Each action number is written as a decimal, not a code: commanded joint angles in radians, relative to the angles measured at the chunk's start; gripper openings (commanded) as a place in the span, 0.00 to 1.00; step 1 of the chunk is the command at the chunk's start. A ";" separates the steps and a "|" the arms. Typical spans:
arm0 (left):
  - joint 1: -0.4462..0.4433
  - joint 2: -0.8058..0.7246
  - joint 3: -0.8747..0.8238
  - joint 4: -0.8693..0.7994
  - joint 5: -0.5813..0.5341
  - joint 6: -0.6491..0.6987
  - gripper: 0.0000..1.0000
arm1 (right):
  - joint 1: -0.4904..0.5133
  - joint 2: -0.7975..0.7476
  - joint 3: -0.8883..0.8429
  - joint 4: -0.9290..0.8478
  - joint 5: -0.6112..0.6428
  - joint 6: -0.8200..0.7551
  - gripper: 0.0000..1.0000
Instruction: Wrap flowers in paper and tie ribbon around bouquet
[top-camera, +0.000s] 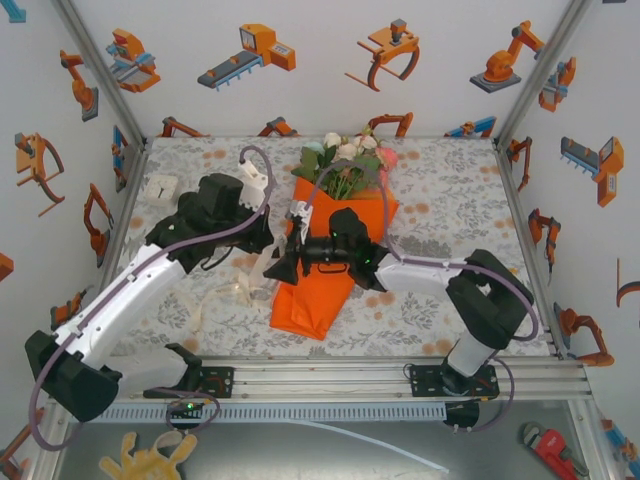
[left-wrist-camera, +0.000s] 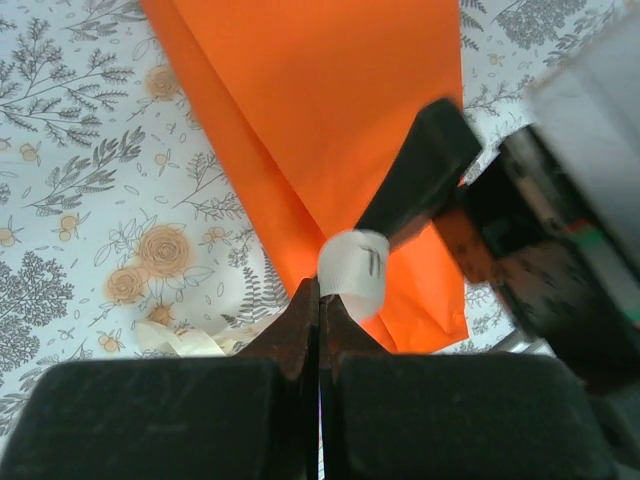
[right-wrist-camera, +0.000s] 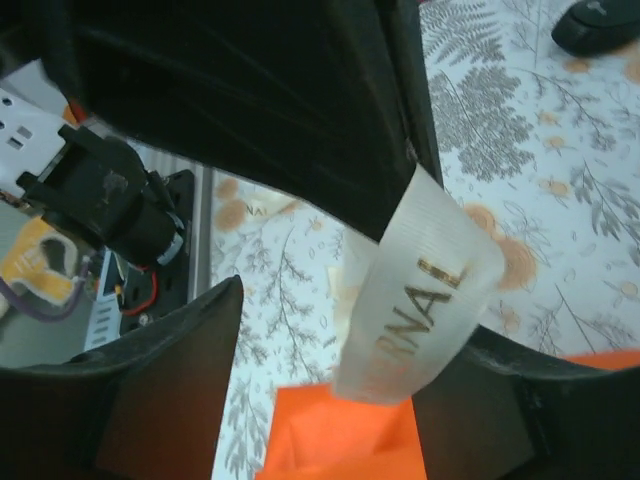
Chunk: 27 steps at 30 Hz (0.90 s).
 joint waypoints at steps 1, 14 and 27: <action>0.000 -0.065 0.044 -0.032 -0.069 0.001 0.00 | -0.003 0.008 0.056 0.112 0.047 0.057 0.28; 0.061 -0.180 -0.025 -0.145 -0.377 -0.191 0.76 | -0.051 -0.295 0.118 -0.269 0.251 0.044 0.00; 0.247 -0.104 -0.331 -0.161 -0.265 -0.515 0.69 | -0.120 -0.554 -0.004 -0.519 0.299 0.058 0.00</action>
